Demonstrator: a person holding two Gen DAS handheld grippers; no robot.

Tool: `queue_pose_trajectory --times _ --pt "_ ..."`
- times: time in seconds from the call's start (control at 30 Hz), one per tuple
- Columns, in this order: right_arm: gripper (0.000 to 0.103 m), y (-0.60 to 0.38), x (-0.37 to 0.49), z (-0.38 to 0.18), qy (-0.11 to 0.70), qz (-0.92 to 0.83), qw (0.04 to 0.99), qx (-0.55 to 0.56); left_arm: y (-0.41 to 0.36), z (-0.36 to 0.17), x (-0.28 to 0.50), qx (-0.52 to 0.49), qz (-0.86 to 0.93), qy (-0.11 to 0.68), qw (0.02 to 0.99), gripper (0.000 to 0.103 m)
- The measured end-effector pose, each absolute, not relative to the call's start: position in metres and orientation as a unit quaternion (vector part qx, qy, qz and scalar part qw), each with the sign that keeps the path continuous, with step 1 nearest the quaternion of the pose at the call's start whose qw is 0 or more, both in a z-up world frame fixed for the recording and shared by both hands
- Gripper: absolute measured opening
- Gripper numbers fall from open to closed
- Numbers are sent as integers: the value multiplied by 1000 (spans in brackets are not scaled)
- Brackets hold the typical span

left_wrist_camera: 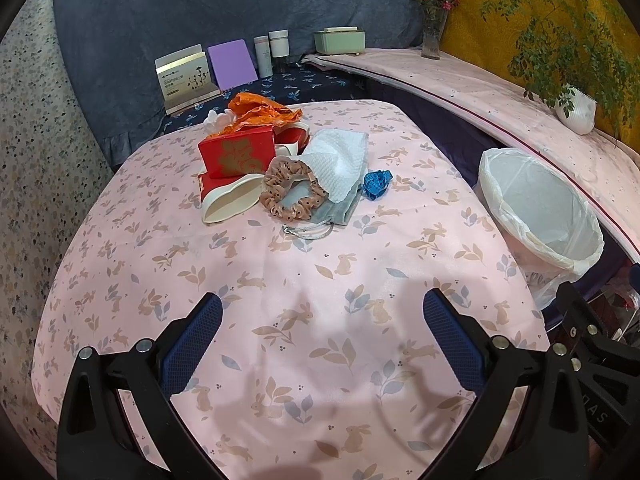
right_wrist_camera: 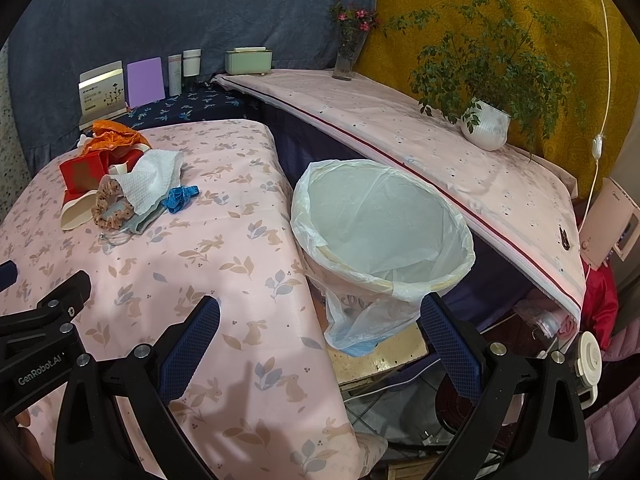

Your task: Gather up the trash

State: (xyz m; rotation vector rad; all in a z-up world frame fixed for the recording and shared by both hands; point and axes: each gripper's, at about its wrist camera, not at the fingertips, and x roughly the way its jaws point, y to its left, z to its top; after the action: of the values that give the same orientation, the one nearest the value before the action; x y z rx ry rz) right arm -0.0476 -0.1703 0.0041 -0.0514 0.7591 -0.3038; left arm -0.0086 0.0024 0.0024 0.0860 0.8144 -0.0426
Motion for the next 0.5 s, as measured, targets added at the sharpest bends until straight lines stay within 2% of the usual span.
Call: queue_pose_trajectory --times 0.5 --pt "96 -170 -48 4 369 -148 917 -27 -7 3 -7 45 -30 390 919 96"
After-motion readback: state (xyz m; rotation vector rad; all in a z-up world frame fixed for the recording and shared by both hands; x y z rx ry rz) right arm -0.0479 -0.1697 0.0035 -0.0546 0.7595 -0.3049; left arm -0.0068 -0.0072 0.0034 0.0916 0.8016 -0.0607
